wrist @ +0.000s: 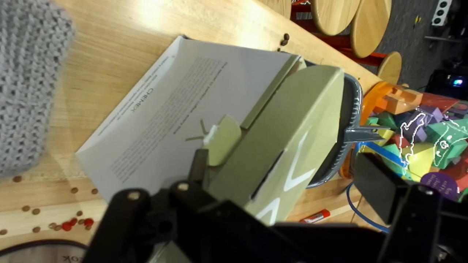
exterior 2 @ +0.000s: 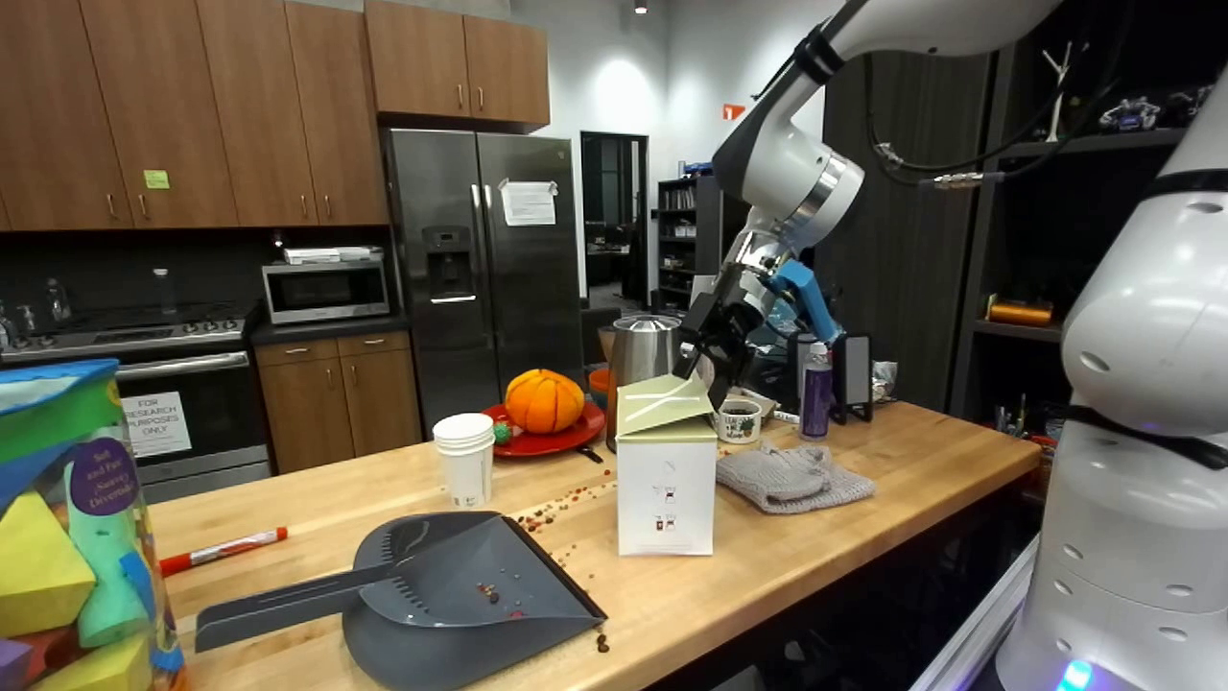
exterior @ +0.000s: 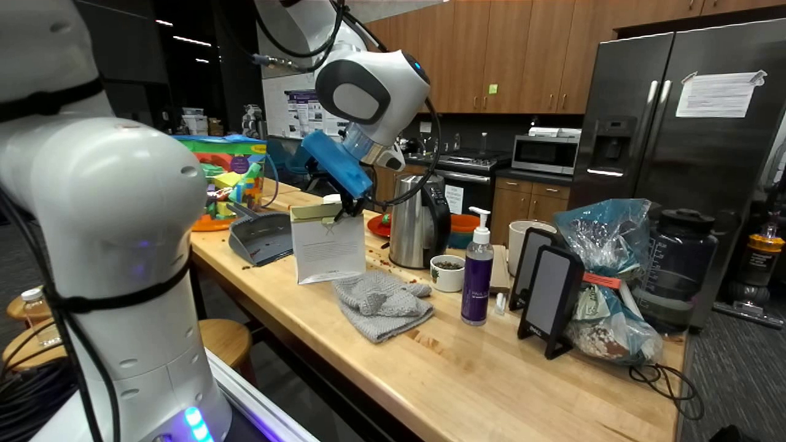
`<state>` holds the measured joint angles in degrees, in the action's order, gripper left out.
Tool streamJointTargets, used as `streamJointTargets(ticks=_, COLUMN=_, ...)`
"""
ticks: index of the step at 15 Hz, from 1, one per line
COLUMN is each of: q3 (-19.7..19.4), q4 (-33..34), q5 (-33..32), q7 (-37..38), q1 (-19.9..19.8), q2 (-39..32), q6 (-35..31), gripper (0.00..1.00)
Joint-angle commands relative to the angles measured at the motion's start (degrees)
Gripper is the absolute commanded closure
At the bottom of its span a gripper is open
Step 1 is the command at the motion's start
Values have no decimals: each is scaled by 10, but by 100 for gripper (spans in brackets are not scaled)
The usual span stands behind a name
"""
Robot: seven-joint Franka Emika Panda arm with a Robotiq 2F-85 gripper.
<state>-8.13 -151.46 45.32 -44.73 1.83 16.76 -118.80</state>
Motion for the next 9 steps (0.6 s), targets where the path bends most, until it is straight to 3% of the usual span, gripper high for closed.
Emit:
streamJointTargets(ticks=1, q3=4, q4=6, q5=6, q7=-7, q1=-9, q2=-2, q6=8, gripper=0)
streamJointTargets(ticks=9, q3=10, q4=2, q5=0, q7=6, q1=-10, q2=10, q6=0, gripper=0)
